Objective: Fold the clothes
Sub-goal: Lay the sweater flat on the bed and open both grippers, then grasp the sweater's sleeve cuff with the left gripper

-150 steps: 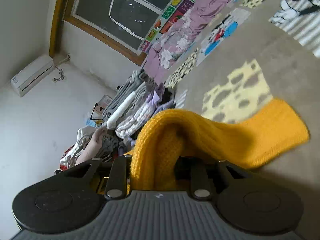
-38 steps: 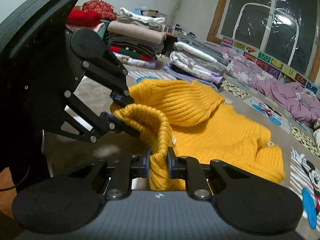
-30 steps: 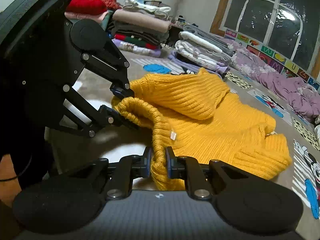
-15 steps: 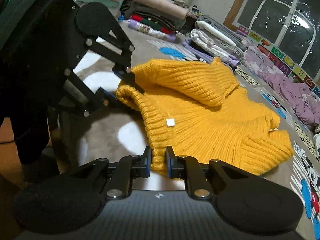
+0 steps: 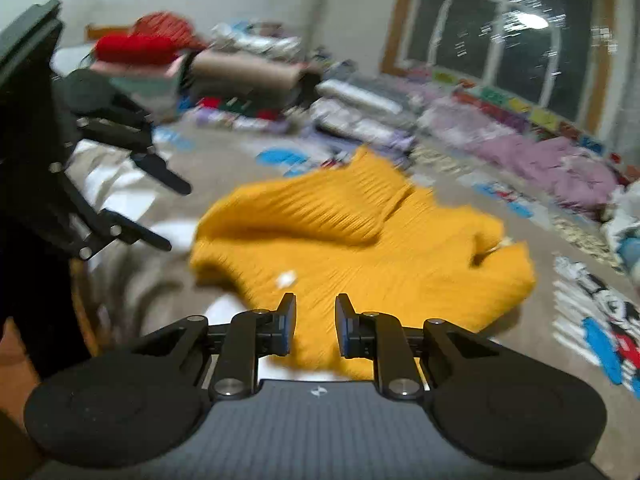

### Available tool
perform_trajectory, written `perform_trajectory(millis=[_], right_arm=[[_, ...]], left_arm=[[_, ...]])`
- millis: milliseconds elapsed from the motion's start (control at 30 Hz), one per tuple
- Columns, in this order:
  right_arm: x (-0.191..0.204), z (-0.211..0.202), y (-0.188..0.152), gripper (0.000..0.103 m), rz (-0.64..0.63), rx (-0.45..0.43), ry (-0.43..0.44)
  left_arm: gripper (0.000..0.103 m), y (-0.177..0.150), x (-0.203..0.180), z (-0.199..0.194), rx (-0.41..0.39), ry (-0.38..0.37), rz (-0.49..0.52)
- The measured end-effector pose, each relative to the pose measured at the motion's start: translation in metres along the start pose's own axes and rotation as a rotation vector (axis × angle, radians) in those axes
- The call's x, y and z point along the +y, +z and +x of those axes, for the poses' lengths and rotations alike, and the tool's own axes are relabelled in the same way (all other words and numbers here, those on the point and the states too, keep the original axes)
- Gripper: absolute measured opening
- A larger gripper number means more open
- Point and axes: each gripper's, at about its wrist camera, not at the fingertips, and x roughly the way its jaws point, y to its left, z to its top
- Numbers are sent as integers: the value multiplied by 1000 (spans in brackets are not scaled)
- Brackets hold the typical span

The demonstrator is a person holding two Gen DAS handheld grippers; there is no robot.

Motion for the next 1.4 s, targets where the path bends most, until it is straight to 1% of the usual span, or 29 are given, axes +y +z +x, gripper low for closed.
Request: perform_trajectory(millis=[33, 67, 133, 200, 300, 400, 433, 533, 700, 733, 767, 800, 833, 900, 967, 1033, 1100, 1167, 1233, 1333, 1400], right_arm=[[-1, 2, 2, 21, 18, -12, -3], [-1, 4, 5, 21, 34, -22, -3], [2, 12, 6, 21, 39, -26, 0], [8, 20, 5, 21, 23, -15, 10], [17, 33, 1, 21, -13, 13, 18], [27, 49, -7, 22, -89, 109, 46], [33, 53, -12, 23, -139, 132, 43], [40, 53, -16, 24, -190, 127, 37], [39, 47, -17, 24, -181, 137, 66], [40, 45, -17, 24, -185, 141, 73], [37, 42, -16, 25, -163, 134, 82], [33, 38, -14, 24, -136, 125, 91], [29, 34, -13, 24, -108, 116, 100], [16, 27, -10, 23, -26, 73, 103], [6, 24, -8, 24, 41, 33, 94], [-3, 24, -7, 24, 105, 0, 93], [-8, 28, -7, 25, 150, -17, 103], [-11, 31, -6, 26, 174, -30, 106], [-11, 37, -3, 26, 181, -33, 104], [-12, 47, 1, 30, 190, -43, 111], [-14, 54, 2, 33, 211, -48, 133]], left_arm=[[34, 5, 2, 3, -22, -6, -49], [34, 7, 1, 9, -22, -13, -81], [27, 10, 0, 24, -14, -29, -141], [26, 8, -4, 39, 24, -39, -157], [26, 5, -7, 41, 45, -53, -137], [25, 1, -10, 43, 64, -68, -115], [25, 0, -11, 43, 70, -73, -108], [25, -4, -15, 44, 89, -87, -86], [25, -10, -20, 47, 120, -112, -50], [29, -11, -21, 47, 127, -116, -43], [35, -12, -22, 47, 133, -121, -36], [47, -13, -22, 44, 135, -141, -26], [50, -13, -21, 39, 137, -163, -16], [50, -13, -18, 33, 145, -187, -9], [50, -12, -9, 26, 137, -193, -21], [51, -8, 3, 19, 117, -195, -58], [52, -4, 20, 16, 94, -174, -139], [55, 1, 36, 16, 75, -148, -227], [62, 5, 51, 19, 64, -117, -319], [68, 11, 72, 28, 64, -81, -447], [69, 16, 84, 37, 70, -73, -510]])
